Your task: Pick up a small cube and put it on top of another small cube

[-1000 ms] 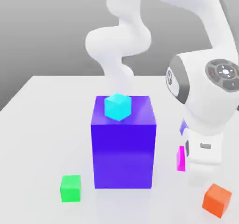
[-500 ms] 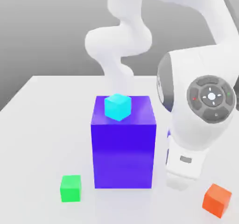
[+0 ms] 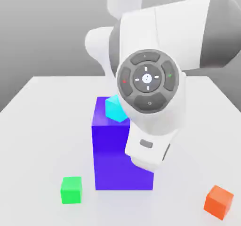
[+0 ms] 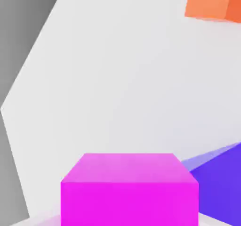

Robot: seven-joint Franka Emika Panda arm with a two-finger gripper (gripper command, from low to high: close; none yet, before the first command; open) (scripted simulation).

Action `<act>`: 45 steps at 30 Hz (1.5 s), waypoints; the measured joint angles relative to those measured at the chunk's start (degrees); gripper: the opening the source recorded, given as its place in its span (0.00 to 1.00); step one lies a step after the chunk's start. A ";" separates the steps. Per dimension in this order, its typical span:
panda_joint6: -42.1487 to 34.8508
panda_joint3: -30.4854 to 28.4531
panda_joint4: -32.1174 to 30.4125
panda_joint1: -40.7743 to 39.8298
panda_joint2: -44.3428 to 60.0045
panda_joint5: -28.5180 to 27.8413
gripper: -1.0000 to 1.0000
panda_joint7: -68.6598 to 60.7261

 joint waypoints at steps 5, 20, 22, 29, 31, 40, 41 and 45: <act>-6.08 -1.93 2.52 -3.09 -0.81 -1.11 0.00 -3.16; 7.66 -6.86 -11.63 -12.06 -7.68 -16.19 0.00 -39.43; 11.74 -7.45 -14.11 -13.20 -9.02 -17.58 0.00 -43.78; 31.10 -6.66 -24.29 -13.96 -9.56 -19.87 0.00 -61.01; 37.00 -6.44 -27.11 -13.78 -9.76 -19.93 0.00 -65.93; 64.69 -3.95 -39.02 -12.42 -12.09 -16.10 0.00 -88.74; 67.69 -3.89 -40.21 -12.41 -12.71 -15.71 0.00 -90.69; 77.91 -4.66 -43.12 -14.18 -13.03 -17.27 0.00 -91.38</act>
